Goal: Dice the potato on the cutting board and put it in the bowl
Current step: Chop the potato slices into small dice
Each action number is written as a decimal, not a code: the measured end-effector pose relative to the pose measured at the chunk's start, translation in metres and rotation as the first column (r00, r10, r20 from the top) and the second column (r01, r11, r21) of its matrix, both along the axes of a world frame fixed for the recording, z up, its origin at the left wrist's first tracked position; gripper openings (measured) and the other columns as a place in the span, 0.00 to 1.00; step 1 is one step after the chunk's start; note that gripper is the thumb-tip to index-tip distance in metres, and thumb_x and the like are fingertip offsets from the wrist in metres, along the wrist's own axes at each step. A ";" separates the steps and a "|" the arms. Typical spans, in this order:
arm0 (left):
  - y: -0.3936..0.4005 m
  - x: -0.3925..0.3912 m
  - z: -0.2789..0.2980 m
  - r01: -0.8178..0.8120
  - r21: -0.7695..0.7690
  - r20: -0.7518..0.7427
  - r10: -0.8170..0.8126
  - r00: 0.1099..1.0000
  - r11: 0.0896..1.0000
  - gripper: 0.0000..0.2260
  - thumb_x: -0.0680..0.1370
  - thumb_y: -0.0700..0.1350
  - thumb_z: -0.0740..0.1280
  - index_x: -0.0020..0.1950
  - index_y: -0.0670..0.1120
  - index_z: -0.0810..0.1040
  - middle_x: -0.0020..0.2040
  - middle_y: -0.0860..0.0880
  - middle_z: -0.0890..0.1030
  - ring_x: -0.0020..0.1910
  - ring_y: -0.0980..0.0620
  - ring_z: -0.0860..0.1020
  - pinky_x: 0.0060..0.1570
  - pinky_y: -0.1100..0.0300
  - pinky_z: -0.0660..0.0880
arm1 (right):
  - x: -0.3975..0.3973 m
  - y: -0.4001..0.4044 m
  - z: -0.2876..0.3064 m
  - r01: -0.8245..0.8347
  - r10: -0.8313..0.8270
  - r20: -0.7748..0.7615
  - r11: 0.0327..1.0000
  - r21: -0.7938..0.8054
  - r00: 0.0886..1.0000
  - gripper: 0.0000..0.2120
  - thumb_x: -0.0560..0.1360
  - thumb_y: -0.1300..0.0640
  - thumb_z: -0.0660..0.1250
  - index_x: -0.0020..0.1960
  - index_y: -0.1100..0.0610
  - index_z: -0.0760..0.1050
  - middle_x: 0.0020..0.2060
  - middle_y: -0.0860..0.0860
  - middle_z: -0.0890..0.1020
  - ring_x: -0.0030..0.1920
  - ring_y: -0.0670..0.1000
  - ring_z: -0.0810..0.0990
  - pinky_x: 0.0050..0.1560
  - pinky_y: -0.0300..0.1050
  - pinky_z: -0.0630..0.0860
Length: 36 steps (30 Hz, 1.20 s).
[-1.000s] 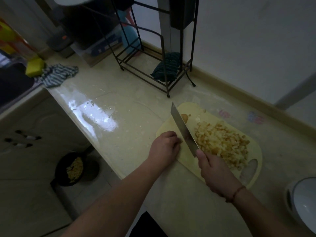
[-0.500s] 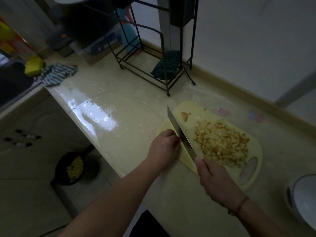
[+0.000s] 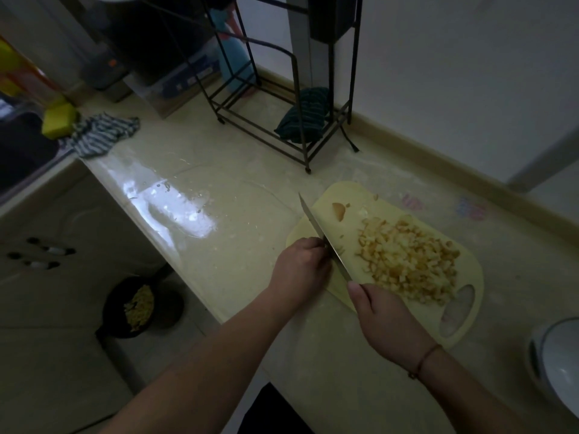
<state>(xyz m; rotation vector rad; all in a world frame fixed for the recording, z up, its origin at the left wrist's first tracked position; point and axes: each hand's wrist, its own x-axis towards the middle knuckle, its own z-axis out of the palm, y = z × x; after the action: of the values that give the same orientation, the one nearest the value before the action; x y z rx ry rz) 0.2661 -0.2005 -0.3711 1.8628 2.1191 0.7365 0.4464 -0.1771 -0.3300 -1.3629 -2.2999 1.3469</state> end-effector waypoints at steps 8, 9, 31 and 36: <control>0.001 -0.005 0.000 0.062 -0.005 -0.036 -0.062 0.997 0.998 0.04 0.71 0.39 0.73 0.44 0.42 0.86 0.45 0.47 0.84 0.42 0.46 0.82 0.36 0.58 0.80 | 0.006 0.022 0.008 0.042 -0.042 0.009 0.997 -0.071 0.999 0.22 0.82 0.46 0.52 0.33 0.56 0.67 0.27 0.51 0.73 0.27 0.46 0.70 0.32 0.41 0.65; 0.001 -0.004 0.001 0.058 0.000 -0.036 -0.058 0.998 0.998 0.06 0.72 0.41 0.69 0.44 0.42 0.86 0.45 0.47 0.84 0.42 0.46 0.82 0.36 0.57 0.80 | 0.006 0.023 0.009 0.043 -0.042 0.013 0.997 -0.068 0.999 0.23 0.82 0.46 0.52 0.33 0.56 0.67 0.27 0.52 0.73 0.27 0.47 0.70 0.32 0.42 0.65; 0.007 -0.003 0.000 0.073 0.002 0.029 -0.073 0.997 0.997 0.09 0.73 0.44 0.67 0.46 0.42 0.86 0.49 0.47 0.84 0.46 0.45 0.81 0.43 0.56 0.80 | -0.003 0.025 -0.002 0.098 -0.116 -0.095 0.979 -0.176 0.989 0.23 0.79 0.41 0.52 0.32 0.54 0.65 0.22 0.46 0.68 0.22 0.43 0.65 0.30 0.39 0.62; 0.013 -0.005 0.000 0.114 -0.008 0.008 -0.114 0.993 0.993 0.07 0.72 0.40 0.70 0.46 0.40 0.85 0.47 0.45 0.83 0.45 0.44 0.81 0.42 0.54 0.80 | -0.001 0.029 0.007 0.138 -0.199 -0.110 0.902 -0.409 0.974 0.22 0.81 0.42 0.53 0.37 0.56 0.66 0.26 0.52 0.67 0.21 0.46 0.62 0.21 0.35 0.59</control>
<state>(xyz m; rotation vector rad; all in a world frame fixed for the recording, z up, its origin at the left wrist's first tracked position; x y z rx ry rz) 0.2611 -0.1880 -0.3715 1.9543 1.9886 0.7073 0.4455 -0.1482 -0.3230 -1.4677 -1.8257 1.8585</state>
